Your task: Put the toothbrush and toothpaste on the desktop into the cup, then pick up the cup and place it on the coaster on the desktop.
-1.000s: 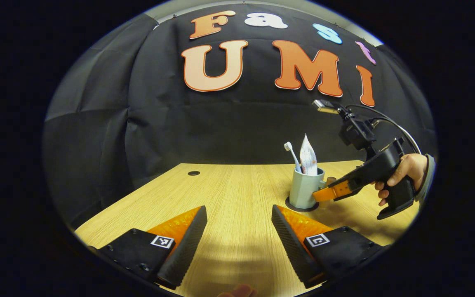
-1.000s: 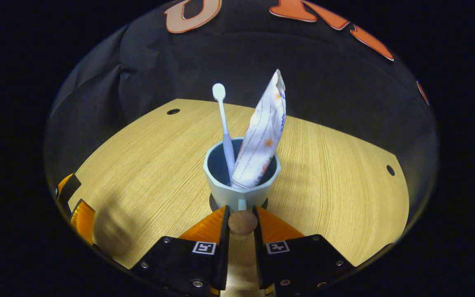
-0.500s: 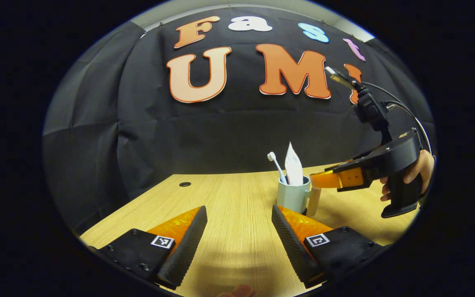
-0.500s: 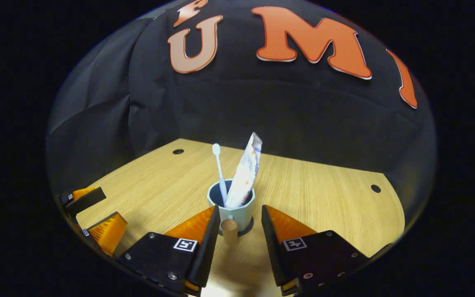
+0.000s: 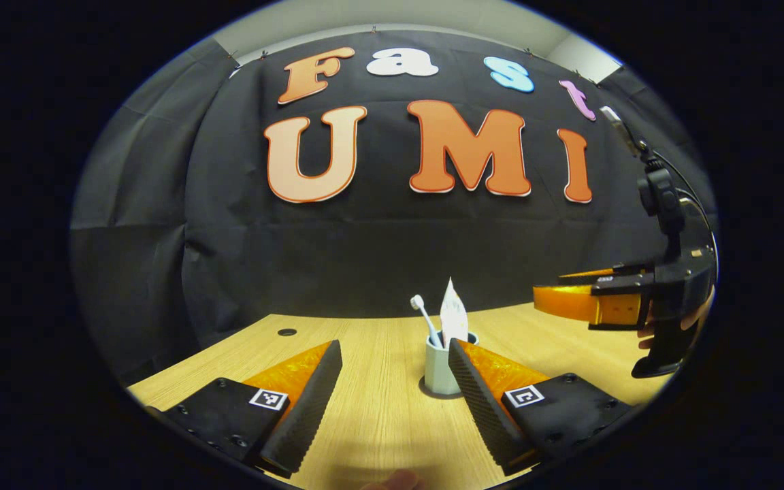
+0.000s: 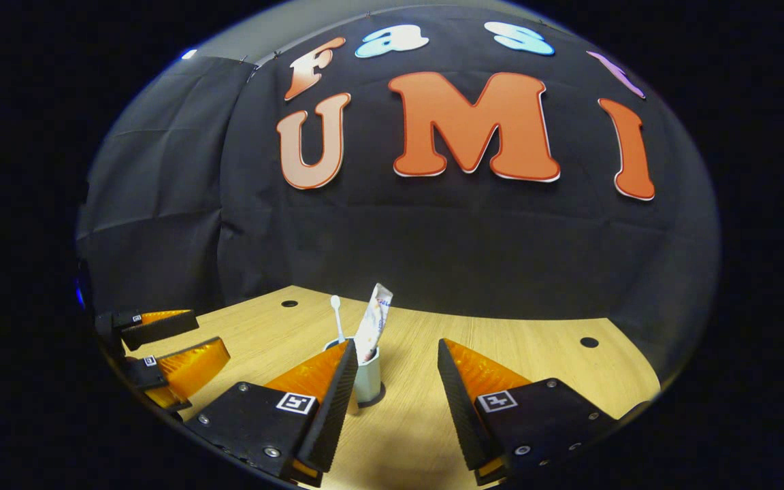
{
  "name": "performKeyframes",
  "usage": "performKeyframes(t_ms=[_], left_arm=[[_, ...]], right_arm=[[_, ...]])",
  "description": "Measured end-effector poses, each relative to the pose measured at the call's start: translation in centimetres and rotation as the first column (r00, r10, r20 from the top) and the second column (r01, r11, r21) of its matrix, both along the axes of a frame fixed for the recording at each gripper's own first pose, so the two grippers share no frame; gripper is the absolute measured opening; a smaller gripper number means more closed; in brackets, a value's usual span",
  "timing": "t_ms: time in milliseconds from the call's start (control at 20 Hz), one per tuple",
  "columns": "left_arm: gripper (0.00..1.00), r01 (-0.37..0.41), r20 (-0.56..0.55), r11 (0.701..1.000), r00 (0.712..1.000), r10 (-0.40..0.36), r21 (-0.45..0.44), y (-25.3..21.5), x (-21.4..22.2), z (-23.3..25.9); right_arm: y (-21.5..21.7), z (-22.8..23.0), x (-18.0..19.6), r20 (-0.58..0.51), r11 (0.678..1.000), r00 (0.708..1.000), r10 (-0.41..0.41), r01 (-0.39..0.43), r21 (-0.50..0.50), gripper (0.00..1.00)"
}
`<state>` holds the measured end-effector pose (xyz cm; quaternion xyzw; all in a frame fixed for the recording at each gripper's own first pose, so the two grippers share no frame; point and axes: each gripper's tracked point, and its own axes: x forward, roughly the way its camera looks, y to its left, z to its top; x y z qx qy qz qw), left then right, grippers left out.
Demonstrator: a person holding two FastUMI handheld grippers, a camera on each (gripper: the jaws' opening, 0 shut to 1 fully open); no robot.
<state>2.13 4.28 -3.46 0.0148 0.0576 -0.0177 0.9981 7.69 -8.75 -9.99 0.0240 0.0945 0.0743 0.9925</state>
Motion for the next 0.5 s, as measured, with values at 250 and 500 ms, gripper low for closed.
performKeyframes(t_ms=[250, 500], left_arm=[[1.00, 0.016, 0.069, 1.000, 0.998, -0.015, -0.026, -1.7, -0.3, 2.7], [1.00, 0.033, 0.119, 0.999, 0.992, -0.033, -0.003, -3.7, -1.0, 4.4]], right_arm=[[-2.8, 1.7, -2.3, 0.095, 0.999, 0.995, -0.036, 0.037, -0.012, 0.74], [-5.2, 1.8, -4.6, 0.136, 0.997, 0.988, -0.075, 0.074, 0.008, 0.74]])
